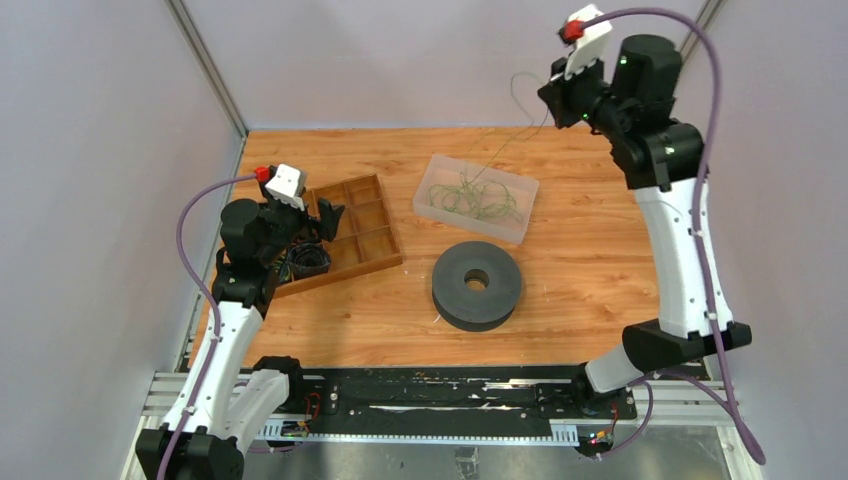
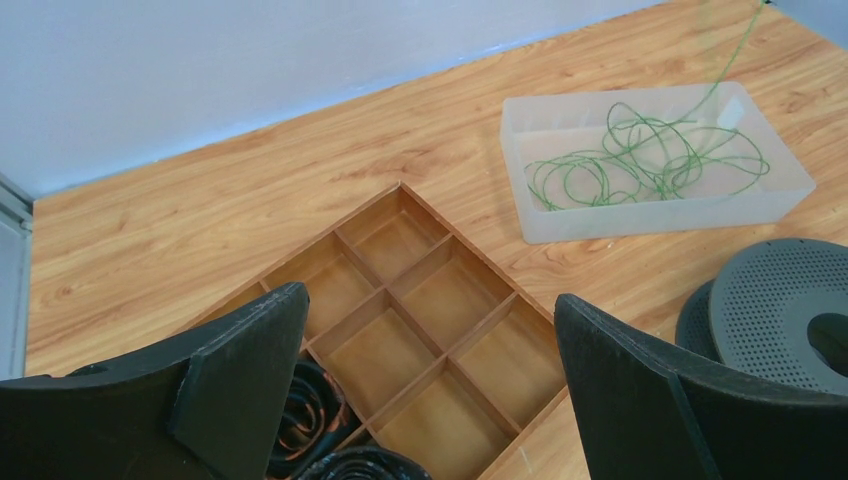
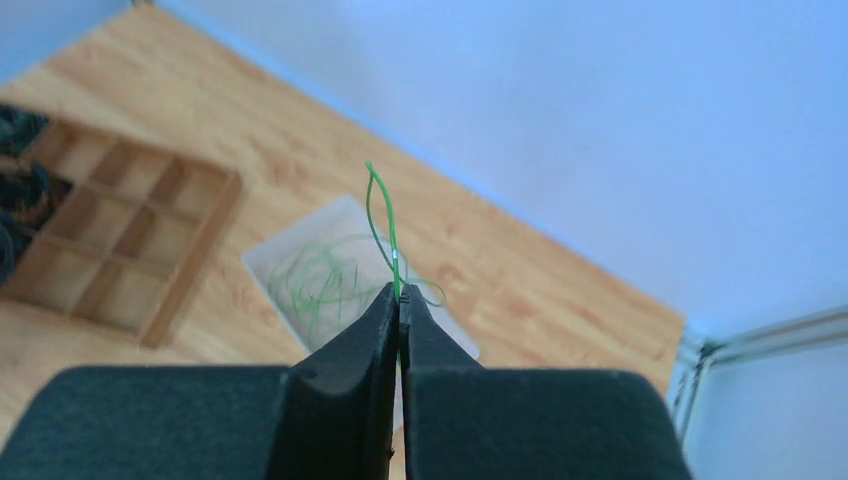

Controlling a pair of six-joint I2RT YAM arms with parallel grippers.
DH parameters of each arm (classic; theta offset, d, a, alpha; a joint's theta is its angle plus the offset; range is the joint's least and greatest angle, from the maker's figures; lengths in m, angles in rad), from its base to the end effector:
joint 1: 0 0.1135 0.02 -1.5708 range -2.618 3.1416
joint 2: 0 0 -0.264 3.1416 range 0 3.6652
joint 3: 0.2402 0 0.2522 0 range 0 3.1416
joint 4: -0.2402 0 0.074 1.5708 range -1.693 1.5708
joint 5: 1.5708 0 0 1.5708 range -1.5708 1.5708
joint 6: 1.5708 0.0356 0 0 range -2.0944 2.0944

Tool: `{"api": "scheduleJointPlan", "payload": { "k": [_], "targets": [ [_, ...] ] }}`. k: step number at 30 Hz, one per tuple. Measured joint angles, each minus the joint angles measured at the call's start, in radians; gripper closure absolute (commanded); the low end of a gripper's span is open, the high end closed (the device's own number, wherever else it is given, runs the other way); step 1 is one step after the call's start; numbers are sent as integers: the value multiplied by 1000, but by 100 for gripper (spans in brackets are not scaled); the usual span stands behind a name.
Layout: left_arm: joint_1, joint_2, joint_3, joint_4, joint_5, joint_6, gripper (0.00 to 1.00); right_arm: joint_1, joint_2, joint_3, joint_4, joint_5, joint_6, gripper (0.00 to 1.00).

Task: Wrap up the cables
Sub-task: Pick up the cable from the storage box, then adjust the cable at the center of the board.

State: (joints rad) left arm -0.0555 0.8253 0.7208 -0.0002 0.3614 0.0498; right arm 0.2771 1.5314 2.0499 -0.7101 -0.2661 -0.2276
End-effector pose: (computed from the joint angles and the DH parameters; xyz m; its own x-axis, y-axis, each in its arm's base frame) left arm 0.1965 -0.0235 0.3304 -0.0842 0.0513 -0.9951 0.4077 0.9130 0.0126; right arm 0.2850 0.0908 0.5302 -0.0629 -0.2442 -0.9677 -0.5404 0.8235 -0.1727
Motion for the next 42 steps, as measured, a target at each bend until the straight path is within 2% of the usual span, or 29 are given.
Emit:
{"api": "scheduleJointPlan", "payload": {
  "k": [7, 11, 15, 19, 27, 37, 39, 42],
  "targets": [
    [-1, 10, 0, 13, 23, 14, 2, -1, 11, 299, -16, 24, 32, 99],
    [-24, 72, 43, -10, 59, 62, 2, -1, 44, 402, -2, 32, 39, 99],
    [-141, 201, 188, -84, 81, 142, 2, -1, 85, 508, 2, 21, 58, 99],
    [-267, 338, 354, -128, 127, 157, 2, -1, 137, 647, 2, -61, 113, 99],
    [-476, 616, 681, -143, 175, 91, 2, -1, 130, 690, 10, -288, 251, 100],
    [-599, 887, 980, -122, 275, -68, 1, -52, 60, 653, 51, -452, 373, 99],
    [-608, 912, 993, -111, 291, -104, 7, -72, 48, 640, 64, -476, 394, 99],
    [-609, 943, 1006, -98, 323, -158, 25, -95, 40, 620, 80, -505, 422, 100]
  ]
}}
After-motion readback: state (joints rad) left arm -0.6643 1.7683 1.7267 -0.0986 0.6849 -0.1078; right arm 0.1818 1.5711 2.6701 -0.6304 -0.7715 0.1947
